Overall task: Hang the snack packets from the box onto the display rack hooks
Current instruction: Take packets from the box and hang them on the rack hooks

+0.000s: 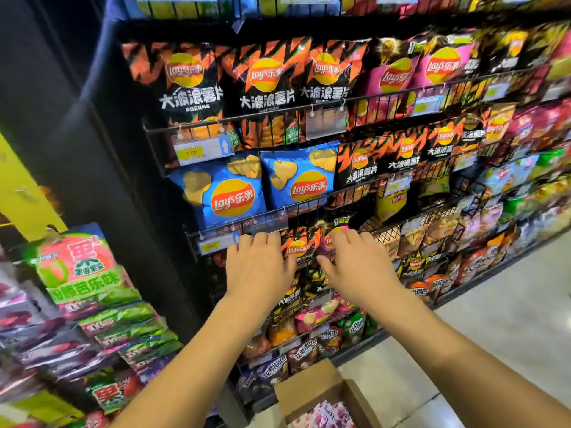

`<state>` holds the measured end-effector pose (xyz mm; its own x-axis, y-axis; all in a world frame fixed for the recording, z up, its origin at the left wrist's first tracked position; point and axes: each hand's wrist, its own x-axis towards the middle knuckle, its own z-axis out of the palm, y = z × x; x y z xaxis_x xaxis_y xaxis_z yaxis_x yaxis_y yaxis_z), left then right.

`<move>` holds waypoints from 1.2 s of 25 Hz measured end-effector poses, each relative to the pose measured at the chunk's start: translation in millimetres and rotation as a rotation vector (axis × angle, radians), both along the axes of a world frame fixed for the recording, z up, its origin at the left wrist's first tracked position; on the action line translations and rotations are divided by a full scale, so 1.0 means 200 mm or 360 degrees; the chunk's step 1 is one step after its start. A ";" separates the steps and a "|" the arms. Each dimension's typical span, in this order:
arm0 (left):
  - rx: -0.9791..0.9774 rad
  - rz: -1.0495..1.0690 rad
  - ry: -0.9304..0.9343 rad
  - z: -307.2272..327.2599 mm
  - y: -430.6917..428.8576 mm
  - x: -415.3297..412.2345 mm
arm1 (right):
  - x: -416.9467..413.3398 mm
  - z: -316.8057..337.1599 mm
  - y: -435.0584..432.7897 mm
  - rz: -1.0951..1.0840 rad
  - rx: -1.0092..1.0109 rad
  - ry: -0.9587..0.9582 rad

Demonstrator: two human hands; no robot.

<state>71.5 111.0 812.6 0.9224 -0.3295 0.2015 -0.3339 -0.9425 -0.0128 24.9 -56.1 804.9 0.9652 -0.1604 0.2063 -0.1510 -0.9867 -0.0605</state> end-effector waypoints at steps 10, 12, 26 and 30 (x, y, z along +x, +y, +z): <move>-0.0056 0.0027 0.0184 -0.18 -0.09 0.33 | 0.35 -0.11 -0.10 0.0016 -0.0041 0.0151; -0.0044 0.0067 0.0203 -0.22 -0.12 0.37 | 0.40 -0.15 -0.14 0.0047 -0.0037 0.0164; -0.0048 0.0589 0.0543 -0.71 -0.53 0.36 | 0.65 -0.63 -0.53 0.0556 0.0016 0.0475; -0.0063 0.0713 0.0624 -0.96 -0.56 0.27 | 0.63 -0.87 -0.56 0.0696 0.0010 0.0608</move>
